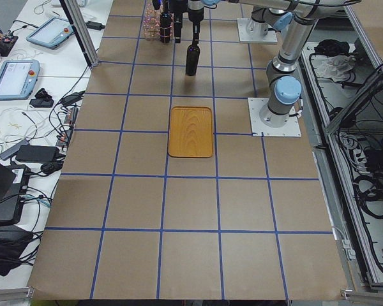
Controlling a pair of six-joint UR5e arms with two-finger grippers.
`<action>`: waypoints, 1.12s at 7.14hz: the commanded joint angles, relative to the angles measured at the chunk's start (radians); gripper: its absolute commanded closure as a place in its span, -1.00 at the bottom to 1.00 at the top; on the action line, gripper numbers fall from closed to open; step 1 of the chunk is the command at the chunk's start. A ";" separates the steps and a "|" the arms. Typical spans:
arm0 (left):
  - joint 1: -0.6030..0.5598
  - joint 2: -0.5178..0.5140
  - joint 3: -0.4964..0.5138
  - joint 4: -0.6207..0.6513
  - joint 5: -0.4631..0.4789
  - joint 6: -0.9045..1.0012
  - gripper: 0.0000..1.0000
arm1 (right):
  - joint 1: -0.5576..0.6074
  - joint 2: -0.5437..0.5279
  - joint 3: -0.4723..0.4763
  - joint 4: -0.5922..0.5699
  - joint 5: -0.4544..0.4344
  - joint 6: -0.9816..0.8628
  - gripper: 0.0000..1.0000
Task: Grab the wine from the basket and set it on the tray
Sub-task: 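Carry the bottle toward the tray and stand it upright, open right gripper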
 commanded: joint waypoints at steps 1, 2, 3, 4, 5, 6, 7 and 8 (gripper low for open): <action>-0.006 0.014 0.001 -0.002 -0.002 -0.021 -1.00 | -0.001 -0.005 -0.007 -0.050 0.005 0.001 -0.98; -0.003 0.014 0.001 0.002 -0.007 -0.022 -1.00 | -0.006 -0.010 -0.015 -0.048 -0.004 -0.001 -1.00; -0.002 0.013 -0.001 0.008 -0.007 -0.023 -1.00 | -0.019 -0.026 -0.026 -0.048 -0.010 -0.018 -1.00; -0.003 0.006 -0.001 0.009 -0.013 -0.028 -1.00 | -0.039 -0.049 -0.050 -0.048 -0.024 -0.034 -1.00; -0.009 -0.004 -0.001 0.015 -0.027 -0.029 -1.00 | -0.082 -0.077 -0.085 -0.035 -0.051 -0.068 -1.00; -0.017 -0.009 -0.002 0.017 -0.033 -0.060 -1.00 | -0.137 -0.114 -0.095 -0.019 -0.050 -0.153 -1.00; -0.050 -0.023 -0.014 0.018 -0.030 -0.109 -1.00 | -0.192 -0.143 -0.095 -0.001 -0.048 -0.212 -1.00; -0.107 -0.027 -0.042 0.047 -0.029 -0.164 -1.00 | -0.244 -0.154 -0.095 0.037 -0.053 -0.279 -1.00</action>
